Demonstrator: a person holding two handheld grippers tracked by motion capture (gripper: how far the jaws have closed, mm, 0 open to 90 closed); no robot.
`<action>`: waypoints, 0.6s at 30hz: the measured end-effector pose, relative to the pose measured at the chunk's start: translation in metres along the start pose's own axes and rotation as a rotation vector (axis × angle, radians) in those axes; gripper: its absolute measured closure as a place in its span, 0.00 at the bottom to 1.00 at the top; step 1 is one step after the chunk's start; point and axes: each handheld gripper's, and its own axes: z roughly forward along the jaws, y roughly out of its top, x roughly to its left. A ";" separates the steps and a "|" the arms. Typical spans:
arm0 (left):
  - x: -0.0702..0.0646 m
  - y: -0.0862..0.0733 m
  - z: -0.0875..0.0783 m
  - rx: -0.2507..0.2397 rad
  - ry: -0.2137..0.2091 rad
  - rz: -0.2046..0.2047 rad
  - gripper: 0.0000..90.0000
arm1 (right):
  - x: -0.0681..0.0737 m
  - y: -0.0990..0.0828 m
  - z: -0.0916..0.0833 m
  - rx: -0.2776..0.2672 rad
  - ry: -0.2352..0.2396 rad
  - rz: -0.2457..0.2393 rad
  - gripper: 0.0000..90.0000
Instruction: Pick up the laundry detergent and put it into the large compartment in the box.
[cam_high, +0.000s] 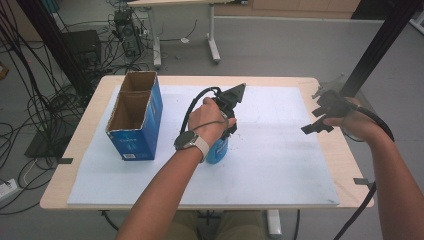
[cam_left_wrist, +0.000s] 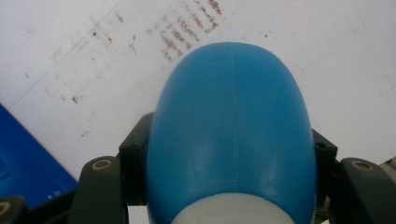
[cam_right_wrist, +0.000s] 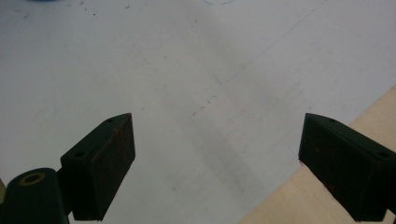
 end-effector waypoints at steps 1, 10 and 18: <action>0.000 0.000 0.000 -0.001 0.000 0.001 0.42 | 0.000 0.000 0.000 0.000 -0.002 0.001 0.12; 0.000 -0.001 -0.001 -0.002 -0.004 0.004 0.42 | 0.000 -0.003 -0.001 -0.006 -0.007 0.004 0.12; 0.008 -0.004 -0.009 -0.016 -0.038 -0.042 0.42 | -0.001 -0.006 -0.003 -0.008 -0.010 0.008 0.12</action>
